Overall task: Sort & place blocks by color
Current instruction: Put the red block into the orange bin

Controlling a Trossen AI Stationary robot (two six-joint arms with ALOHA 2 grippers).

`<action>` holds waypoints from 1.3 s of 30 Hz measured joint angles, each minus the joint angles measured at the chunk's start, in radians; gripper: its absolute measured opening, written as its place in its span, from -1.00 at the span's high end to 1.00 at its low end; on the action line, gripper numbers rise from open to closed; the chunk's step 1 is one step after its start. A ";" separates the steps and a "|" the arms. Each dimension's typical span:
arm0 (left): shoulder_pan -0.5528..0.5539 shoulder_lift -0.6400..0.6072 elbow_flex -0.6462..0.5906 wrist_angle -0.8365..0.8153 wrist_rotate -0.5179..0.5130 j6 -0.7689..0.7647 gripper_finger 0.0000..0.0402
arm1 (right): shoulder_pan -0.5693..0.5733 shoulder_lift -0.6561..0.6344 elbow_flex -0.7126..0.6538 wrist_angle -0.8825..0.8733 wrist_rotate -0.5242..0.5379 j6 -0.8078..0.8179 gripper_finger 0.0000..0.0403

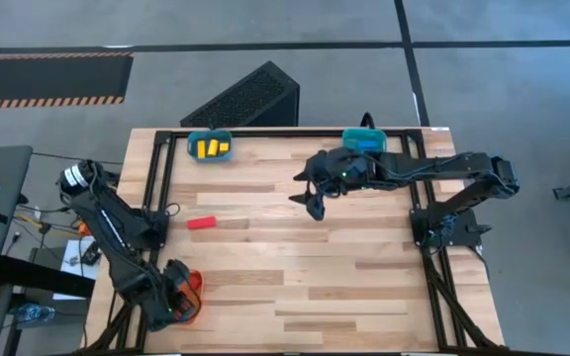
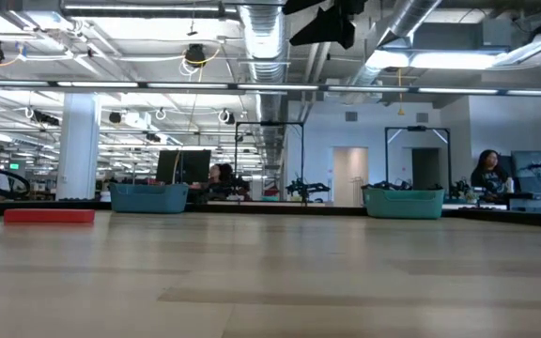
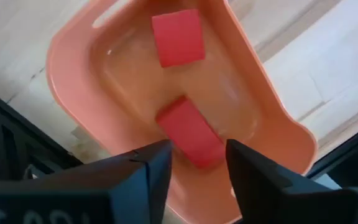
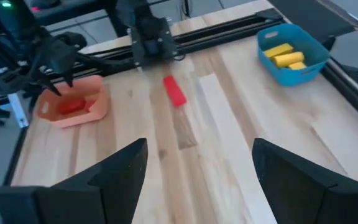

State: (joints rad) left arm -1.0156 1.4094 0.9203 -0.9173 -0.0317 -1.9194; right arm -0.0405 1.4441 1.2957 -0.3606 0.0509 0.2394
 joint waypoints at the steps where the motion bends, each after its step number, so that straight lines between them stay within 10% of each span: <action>1: 0.003 0.000 0.000 0.000 0.000 -0.001 0.29 | 0.008 0.000 0.000 0.002 0.000 0.002 -0.53; 13: 0.098 -0.135 0.000 -0.009 0.017 0.101 0.29 | 0.072 0.000 0.000 0.054 0.001 0.025 -0.53; 22: 0.236 -0.302 0.000 -0.158 -0.215 0.429 0.39 | 0.091 0.082 0.001 0.147 0.070 0.142 -0.53; 39: 0.636 -0.644 0.000 -0.289 -0.310 1.148 0.45 | -0.032 0.749 0.453 0.361 -0.151 0.198 -0.53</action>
State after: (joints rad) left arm -0.3793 0.7649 0.9203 -1.2067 -0.3417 -0.7714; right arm -0.0723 2.1927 1.7490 0.0009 -0.1002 0.4370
